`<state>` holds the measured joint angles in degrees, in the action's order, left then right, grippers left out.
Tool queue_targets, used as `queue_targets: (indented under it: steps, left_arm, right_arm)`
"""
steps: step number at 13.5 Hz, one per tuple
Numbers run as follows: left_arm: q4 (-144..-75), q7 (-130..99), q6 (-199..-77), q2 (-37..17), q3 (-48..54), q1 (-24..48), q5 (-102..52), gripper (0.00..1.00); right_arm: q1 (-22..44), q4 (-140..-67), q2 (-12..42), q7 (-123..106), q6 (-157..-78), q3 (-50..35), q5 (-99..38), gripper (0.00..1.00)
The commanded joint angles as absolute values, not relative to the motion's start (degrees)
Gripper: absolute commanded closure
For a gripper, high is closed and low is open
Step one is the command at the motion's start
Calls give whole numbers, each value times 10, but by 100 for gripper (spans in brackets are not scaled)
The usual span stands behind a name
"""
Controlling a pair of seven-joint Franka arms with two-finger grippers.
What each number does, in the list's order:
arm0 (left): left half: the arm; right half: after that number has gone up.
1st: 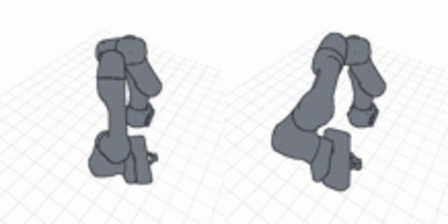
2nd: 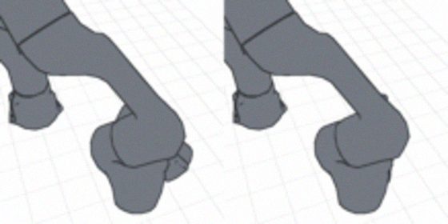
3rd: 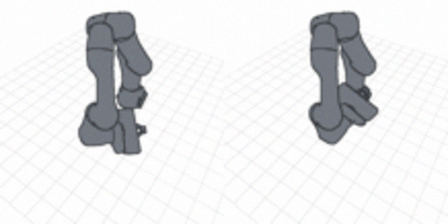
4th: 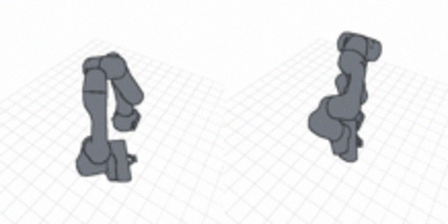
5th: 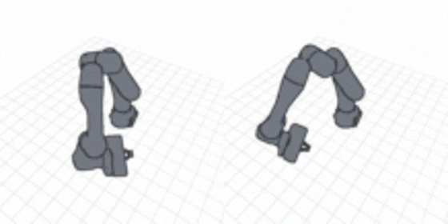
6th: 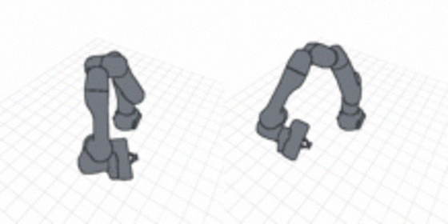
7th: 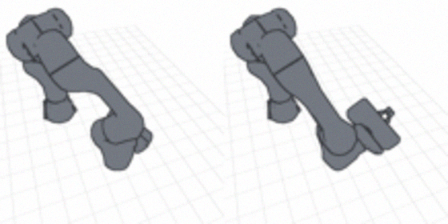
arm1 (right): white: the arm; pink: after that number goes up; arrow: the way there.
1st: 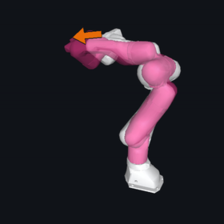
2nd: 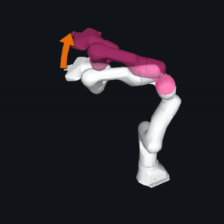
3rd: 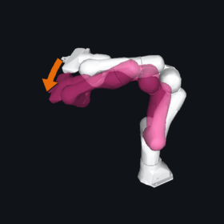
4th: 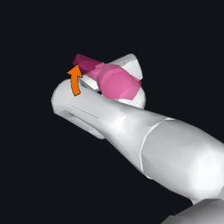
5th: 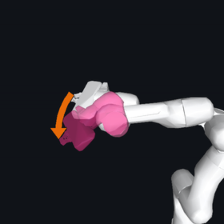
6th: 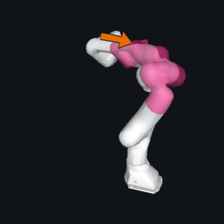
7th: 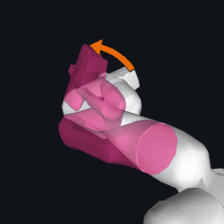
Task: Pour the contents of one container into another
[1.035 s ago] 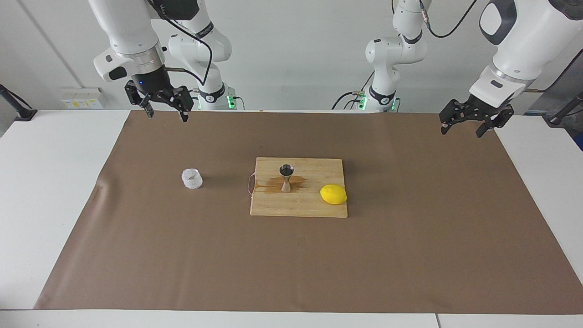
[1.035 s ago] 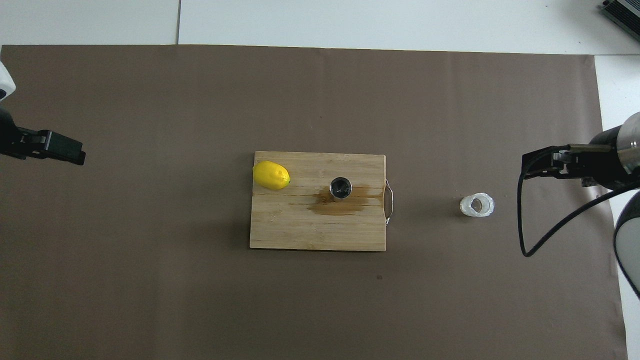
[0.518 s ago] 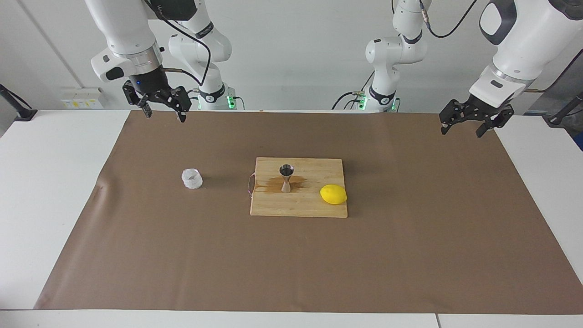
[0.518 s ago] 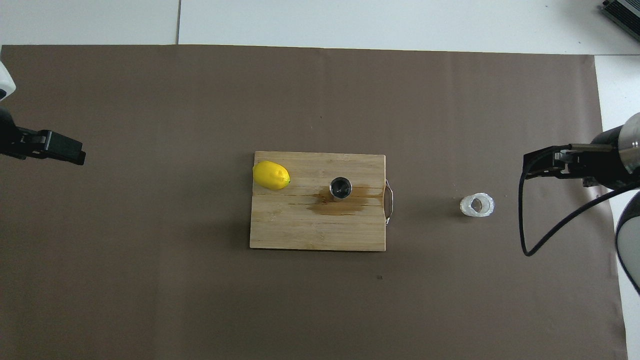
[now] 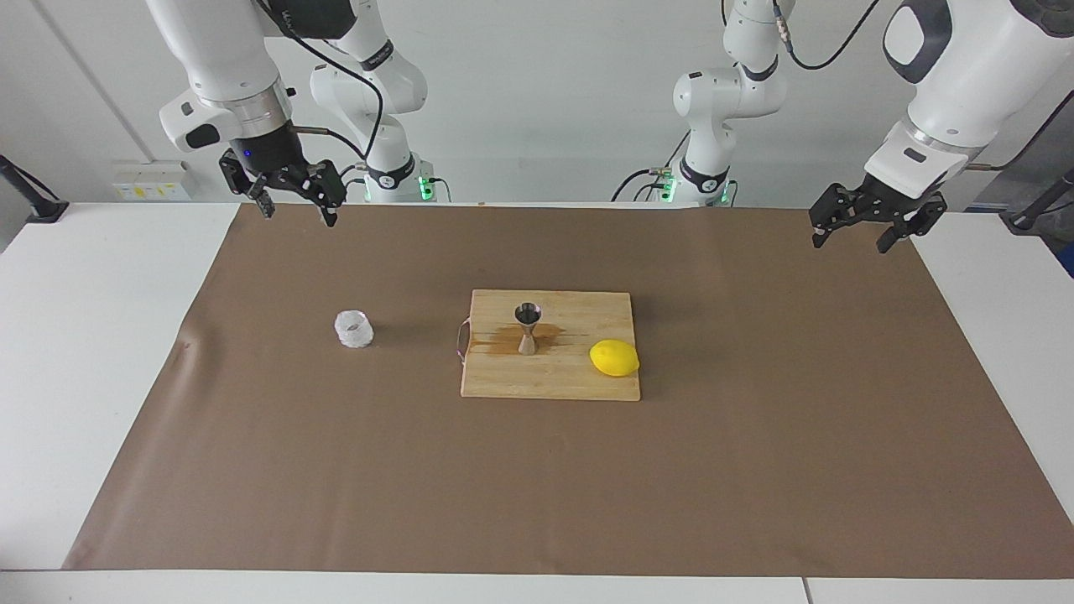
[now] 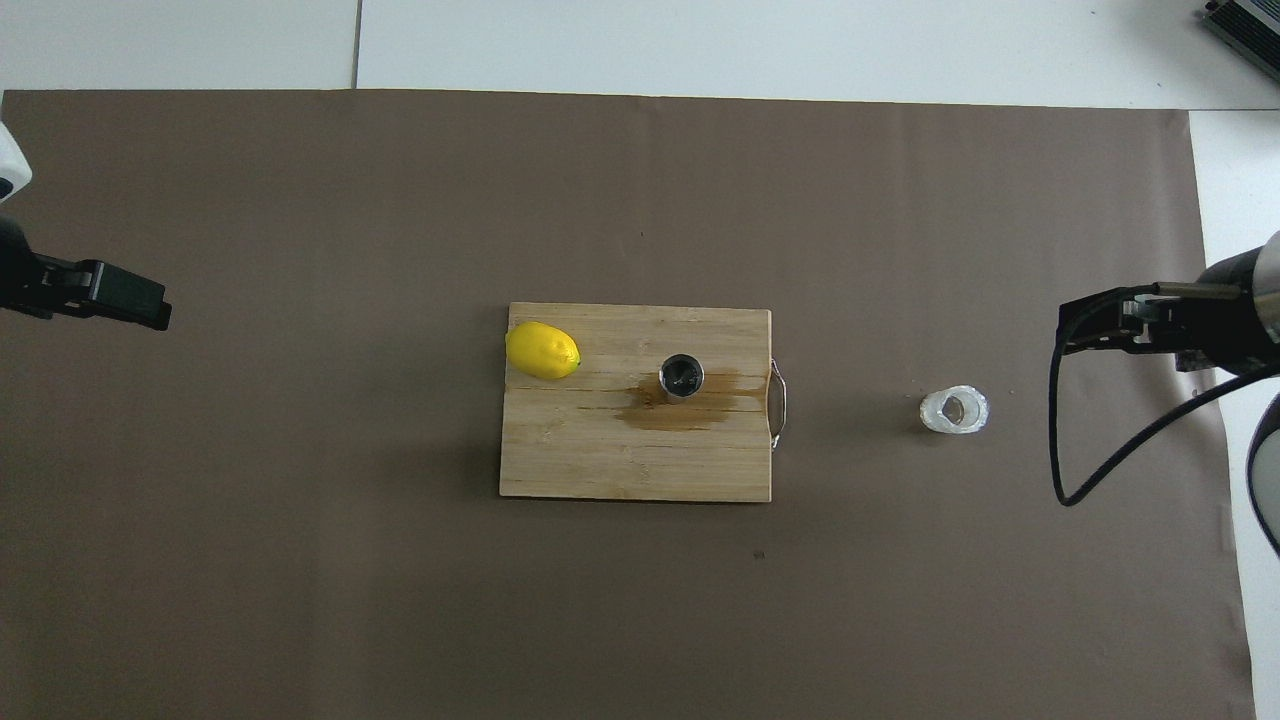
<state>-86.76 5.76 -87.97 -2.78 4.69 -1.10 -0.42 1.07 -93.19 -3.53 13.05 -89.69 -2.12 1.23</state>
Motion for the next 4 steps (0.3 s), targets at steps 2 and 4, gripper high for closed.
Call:
queue_targets:
  steps: [2, 4]
  left_arm:
    - [-878, 53, -890, -23, 45, -11, -1, 0]
    - [-878, 54, -889, -24, 45, -10, 0, 0]
  right_arm:
    - [33, -939, -38, 118, -903, 6, 13, 0]
    - [31, -940, -39, 108, -902, 6, 13, 0]
